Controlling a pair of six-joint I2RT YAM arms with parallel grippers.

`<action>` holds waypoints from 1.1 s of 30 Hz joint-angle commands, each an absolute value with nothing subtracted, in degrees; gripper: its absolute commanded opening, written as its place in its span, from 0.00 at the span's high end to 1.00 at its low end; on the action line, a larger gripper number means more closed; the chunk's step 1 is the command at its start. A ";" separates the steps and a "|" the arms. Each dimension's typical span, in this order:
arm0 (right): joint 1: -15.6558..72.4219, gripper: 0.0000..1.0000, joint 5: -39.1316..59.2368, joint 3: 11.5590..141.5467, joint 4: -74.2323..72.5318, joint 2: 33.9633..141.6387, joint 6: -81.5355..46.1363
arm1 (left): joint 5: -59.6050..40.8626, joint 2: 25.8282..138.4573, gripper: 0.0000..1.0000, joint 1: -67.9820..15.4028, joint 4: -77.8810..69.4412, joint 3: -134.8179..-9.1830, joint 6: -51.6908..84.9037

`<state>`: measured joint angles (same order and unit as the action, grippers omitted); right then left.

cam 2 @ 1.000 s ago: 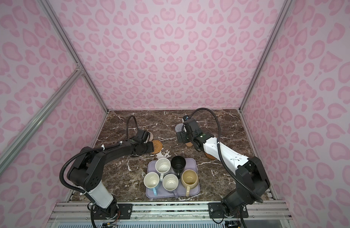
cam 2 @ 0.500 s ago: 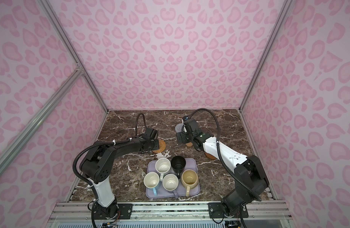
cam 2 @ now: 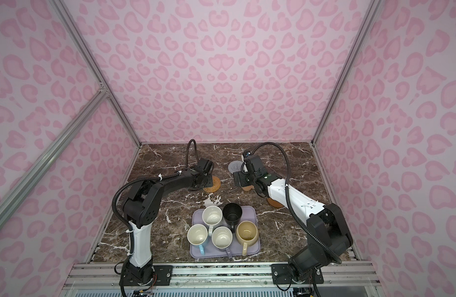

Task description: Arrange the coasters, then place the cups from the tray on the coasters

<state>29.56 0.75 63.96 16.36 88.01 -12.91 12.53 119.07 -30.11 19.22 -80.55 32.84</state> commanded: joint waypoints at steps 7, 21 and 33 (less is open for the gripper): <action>28.96 0.00 1.62 63.15 14.86 87.98 -13.53 | 13.81 122.44 0.49 -28.83 23.64 -85.61 32.43; 28.83 0.00 2.17 64.17 14.59 89.90 -13.97 | 11.03 121.39 0.44 -28.67 21.70 -88.00 31.97; 28.31 0.00 1.93 66.43 14.74 91.97 -13.71 | 13.08 114.25 0.39 -28.44 22.60 -87.70 32.17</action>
